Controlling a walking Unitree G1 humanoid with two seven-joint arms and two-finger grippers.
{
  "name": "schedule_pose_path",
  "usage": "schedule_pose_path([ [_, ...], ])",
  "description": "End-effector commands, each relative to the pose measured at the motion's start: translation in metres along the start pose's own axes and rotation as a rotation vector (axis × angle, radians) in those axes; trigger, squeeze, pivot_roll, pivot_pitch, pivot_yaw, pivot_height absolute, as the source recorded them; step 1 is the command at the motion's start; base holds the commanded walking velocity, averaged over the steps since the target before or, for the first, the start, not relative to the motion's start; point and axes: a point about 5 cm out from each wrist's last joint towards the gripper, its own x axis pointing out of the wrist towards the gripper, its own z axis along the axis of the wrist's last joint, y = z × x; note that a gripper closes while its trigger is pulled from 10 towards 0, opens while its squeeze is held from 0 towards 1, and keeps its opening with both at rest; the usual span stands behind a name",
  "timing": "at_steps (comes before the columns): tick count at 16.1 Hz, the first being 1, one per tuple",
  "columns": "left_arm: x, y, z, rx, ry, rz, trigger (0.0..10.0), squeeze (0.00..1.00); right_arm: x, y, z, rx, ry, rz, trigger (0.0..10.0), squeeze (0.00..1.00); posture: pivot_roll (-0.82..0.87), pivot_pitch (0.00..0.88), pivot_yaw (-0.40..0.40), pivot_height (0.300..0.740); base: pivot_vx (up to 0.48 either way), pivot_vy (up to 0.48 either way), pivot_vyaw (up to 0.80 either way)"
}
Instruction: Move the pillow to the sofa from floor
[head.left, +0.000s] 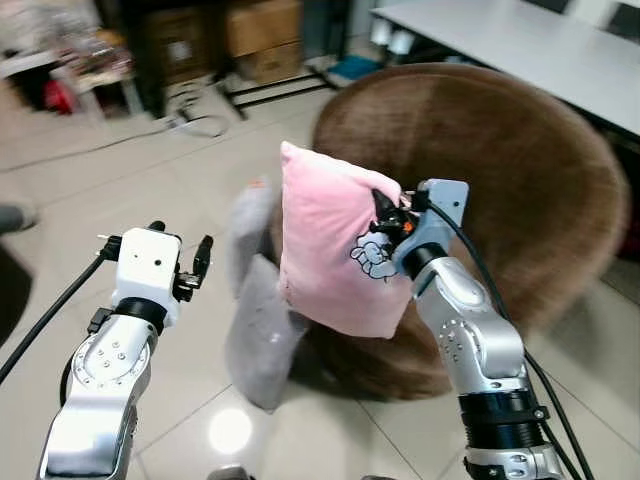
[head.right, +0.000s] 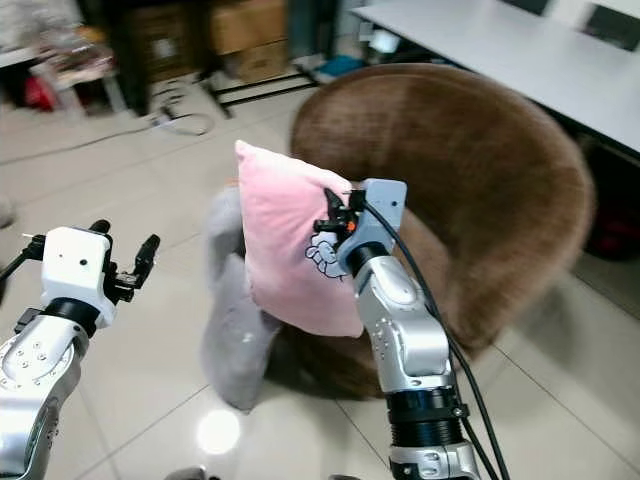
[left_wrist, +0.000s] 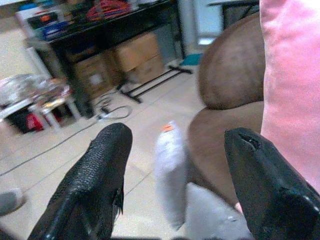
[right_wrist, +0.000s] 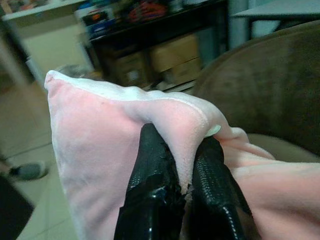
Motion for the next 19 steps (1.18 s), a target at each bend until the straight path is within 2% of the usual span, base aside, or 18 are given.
schedule_pose_path([
  [1, 0.0003, -0.0011, 0.0056, 0.002, -0.026, -0.014, 10.0, 0.00, 0.0001, -0.0016, 0.0086, -0.007, -0.032, -0.004, 10.0, 0.00, 0.00, 0.000, -0.059, 0.740, 0.270, 0.000, -0.80],
  [5, 0.0003, 0.0005, 0.0058, 0.006, -0.025, -0.014, 10.0, 0.00, 0.0007, -0.0004, 0.0083, -0.006, -0.035, -0.005, 10.0, 0.00, 0.01, 0.000, -0.057, 0.740, 0.272, 0.000, -0.80],
  [19, -0.0002, 0.0001, 0.0045, 0.008, -0.022, -0.027, 10.0, 0.00, 0.0005, -0.0017, 0.0069, -0.035, -0.040, -0.004, 10.0, 0.00, 0.01, 0.000, -0.063, 0.740, 0.274, 0.000, 0.00],
])
